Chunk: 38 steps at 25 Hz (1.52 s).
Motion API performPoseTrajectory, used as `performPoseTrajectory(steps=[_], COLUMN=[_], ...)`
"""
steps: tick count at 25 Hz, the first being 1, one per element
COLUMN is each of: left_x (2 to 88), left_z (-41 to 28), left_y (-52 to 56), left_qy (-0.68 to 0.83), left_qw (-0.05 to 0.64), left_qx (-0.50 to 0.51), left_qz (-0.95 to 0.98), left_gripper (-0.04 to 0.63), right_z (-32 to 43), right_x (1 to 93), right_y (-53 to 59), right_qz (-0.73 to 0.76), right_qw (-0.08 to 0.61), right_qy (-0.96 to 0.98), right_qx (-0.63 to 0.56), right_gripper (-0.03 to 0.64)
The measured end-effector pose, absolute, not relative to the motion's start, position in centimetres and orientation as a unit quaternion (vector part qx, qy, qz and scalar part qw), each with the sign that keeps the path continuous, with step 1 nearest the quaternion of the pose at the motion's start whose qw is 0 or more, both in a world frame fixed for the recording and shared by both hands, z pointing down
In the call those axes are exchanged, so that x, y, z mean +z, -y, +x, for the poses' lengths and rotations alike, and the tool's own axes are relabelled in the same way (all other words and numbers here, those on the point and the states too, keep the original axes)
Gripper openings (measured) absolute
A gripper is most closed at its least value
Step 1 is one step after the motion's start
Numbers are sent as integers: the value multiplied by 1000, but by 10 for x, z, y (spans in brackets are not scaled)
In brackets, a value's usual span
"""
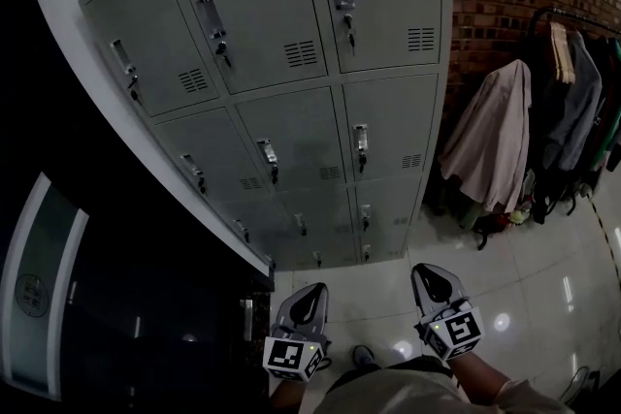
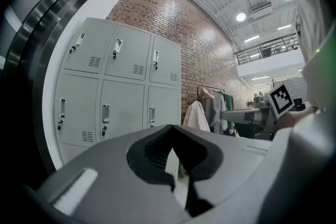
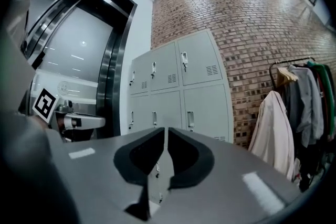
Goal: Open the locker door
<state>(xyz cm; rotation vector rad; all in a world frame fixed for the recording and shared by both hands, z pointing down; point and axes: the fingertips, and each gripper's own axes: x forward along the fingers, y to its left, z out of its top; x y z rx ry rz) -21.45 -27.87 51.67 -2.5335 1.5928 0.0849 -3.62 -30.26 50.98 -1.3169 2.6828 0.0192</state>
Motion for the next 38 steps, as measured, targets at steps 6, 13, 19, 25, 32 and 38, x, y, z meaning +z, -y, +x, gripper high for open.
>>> performPoseTrajectory(steps=[6,13,19,25,32,38], left_x=[524,532,529,526,541,541], left_z=[-247,-257,-257,-260,-271,-279], left_y=[305,328,343,350,358,362], left_qy=[-540,-547,-555,-570,-589,-599], left_qw=[83,68,65,64,46,52], left_qx=[24,35,29,25,19,8], left_qz=[-837,-833,-829,-819,-807,-799], left_gripper=[28,26,28,26,26,26], right_z=[-72,-98,-127,-149,-165,-186], right_x=[521,533,547,573,582,591], right_y=[339,409,492,572,657,696], right_qz=[-425,-403,-398,-409,-420,-412], right_qw=[69,58,40,18,7,-13], right_qy=[-903,-913,-916,-912,-906,-910], right_qx=[8,10,0,-24,-44,-52], right_gripper=[56,110,147,147,147,198])
